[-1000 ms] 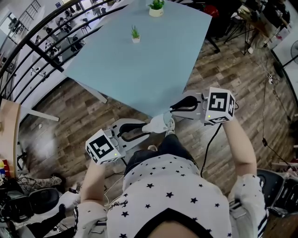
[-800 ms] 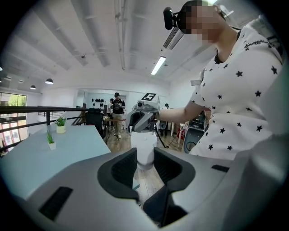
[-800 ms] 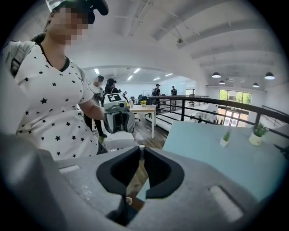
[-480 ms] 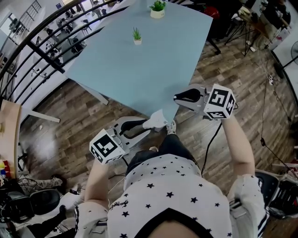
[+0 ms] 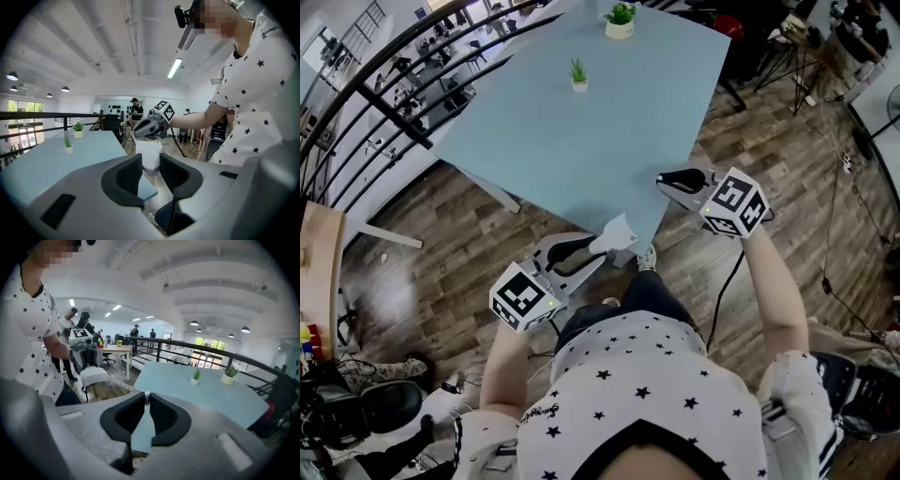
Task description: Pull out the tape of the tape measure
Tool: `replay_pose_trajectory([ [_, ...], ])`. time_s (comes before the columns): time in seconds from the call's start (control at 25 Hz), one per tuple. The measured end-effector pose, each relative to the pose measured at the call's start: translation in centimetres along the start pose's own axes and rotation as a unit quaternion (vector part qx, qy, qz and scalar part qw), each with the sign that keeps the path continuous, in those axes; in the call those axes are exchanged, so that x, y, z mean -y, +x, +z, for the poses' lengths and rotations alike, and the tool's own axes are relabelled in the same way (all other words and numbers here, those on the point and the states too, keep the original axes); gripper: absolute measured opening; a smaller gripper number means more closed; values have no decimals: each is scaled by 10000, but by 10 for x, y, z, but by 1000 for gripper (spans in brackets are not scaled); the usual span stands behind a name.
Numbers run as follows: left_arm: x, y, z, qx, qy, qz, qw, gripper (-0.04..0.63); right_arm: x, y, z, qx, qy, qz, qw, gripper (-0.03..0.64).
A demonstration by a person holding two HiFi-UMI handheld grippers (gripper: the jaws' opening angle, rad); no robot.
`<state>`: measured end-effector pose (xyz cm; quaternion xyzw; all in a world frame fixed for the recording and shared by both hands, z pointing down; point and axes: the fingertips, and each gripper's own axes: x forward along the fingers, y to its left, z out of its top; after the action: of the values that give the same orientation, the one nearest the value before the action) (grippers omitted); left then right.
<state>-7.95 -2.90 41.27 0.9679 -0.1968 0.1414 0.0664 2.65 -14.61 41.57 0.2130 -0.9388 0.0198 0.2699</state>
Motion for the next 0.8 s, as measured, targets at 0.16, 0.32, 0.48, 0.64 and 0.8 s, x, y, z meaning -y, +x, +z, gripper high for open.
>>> replay_pose_trajectory([
  [0.16,-4,1,-5,1,-77,140,9999,117,28,-3,-11,-98,118,-597,9981,41],
  [0.32,-8,-3,-7,46,-139,217,9997,117,47,-3,-16,-233,123,-1123,9933,41],
  [0.48,-14,-8,-10,77,-240,304,9992,117,82,-17,-24,-137,556,-1720,9834,41],
  [0.64,-14,-10,-14,75,-264,409,9988,117,107,-29,-34,-171,705,-2278,9710,41],
  [0.8,-18,-13,-17,36,-241,502,9984,117,132,-37,-39,-314,715,-2824,9561,41],
])
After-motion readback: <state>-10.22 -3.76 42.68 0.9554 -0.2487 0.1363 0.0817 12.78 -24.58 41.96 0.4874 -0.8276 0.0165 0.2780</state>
